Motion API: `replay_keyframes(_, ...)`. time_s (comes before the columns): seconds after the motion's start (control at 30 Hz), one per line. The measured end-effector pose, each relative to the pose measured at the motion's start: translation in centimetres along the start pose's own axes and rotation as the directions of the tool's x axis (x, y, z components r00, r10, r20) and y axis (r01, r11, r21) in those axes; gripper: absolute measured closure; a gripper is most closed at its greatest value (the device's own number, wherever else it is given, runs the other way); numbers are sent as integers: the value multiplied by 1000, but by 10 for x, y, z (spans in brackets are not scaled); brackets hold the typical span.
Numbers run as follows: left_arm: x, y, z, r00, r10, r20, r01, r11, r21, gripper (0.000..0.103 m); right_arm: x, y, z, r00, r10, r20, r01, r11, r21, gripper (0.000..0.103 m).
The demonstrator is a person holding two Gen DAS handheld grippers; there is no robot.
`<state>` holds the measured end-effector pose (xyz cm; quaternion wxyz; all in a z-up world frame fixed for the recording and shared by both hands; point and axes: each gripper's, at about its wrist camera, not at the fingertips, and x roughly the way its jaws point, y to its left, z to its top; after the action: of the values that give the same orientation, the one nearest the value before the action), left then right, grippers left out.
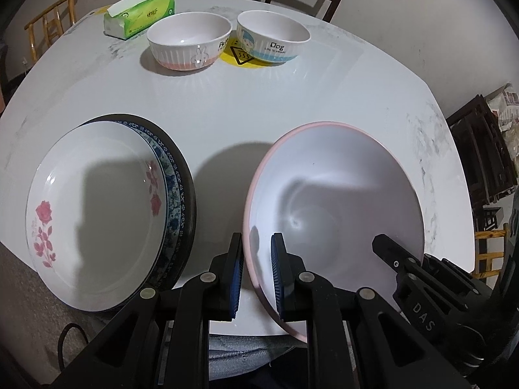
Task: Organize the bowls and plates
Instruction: 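Carry the pink bowl with both grippers beside the stacked plates, then lower the pink bowl onto the table and open both grippers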
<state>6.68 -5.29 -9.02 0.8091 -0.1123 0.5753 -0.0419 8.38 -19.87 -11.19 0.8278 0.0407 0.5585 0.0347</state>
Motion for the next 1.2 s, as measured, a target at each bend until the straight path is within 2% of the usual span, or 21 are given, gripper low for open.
replay_keyframes(1.0,10,5,2,1000,2,-20,-2,1000,-2,89,8,3,-2,1000,16,-20,-16,1000,-14,85)
replay_keyframes(1.2,3,9,5,1000,11,4,-11,1000,-1,78,0,3,1,1000,25,9,-25,1000,-10,77)
